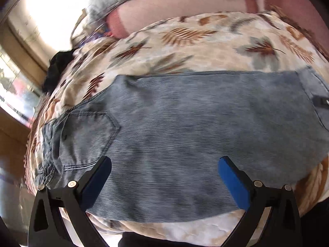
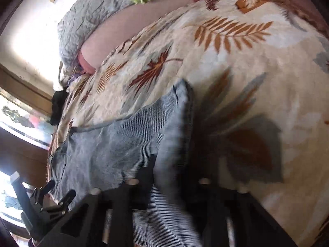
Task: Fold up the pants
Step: 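Grasp the leg hems with the right tool and fold them onto the seat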
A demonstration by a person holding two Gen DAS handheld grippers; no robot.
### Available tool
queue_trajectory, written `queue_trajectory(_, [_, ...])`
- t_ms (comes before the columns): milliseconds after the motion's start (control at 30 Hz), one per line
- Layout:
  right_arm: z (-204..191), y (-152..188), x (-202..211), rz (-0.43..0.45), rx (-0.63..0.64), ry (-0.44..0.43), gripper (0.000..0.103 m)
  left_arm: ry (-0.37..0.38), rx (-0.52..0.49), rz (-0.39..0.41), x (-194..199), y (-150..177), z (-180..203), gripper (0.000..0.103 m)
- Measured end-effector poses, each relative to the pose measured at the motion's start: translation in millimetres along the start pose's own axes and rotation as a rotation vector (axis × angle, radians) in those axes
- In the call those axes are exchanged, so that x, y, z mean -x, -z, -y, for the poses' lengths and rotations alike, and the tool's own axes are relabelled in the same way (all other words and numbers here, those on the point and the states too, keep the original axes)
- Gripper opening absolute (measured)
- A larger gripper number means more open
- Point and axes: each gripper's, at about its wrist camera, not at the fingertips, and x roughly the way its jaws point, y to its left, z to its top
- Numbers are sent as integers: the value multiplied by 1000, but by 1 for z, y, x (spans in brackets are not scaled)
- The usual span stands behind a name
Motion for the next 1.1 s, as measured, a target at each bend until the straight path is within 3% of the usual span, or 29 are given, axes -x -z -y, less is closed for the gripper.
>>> queue_trajectory(133, [-20,6,8,49,61,-8,17,-15,53,-22,-8,1,-27,103])
queue_trajectory(333, [-56,14,31,123,57,-247,17,-8,136,-24,-9,4,-69,103])
queue_trajectory(500, [-100,14,16,72,28,-395,16,-6,210,0,-4,8,-106,103])
queue_trajectory(633, [-150,17,-25,-7,69,-368,21,-5,265,-1,-4,16,-130,103])
queue_trajectory(667, [-155,20,-36,-37,46,-368,28,-3,278,-5,-5,19,-136,103])
queue_trajectory(700, [-162,22,-52,-75,17,-394,49,-3,287,-9,-6,21,-141,103])
queue_trajectory(767, [-170,30,-69,-86,-17,-449,73,-8,302,-20,-8,26,-149,103])
queue_trajectory(867, [-179,41,-78,-110,-21,-552,73,-11,323,-32,-10,30,-158,103])
queue_trajectory(1000, [-171,47,-63,-66,36,-455,73,21,337,-25,-7,28,-154,103])
queue_trajectory(1100, [-145,50,-42,-34,51,-351,73,48,294,-16,-2,25,-134,103])
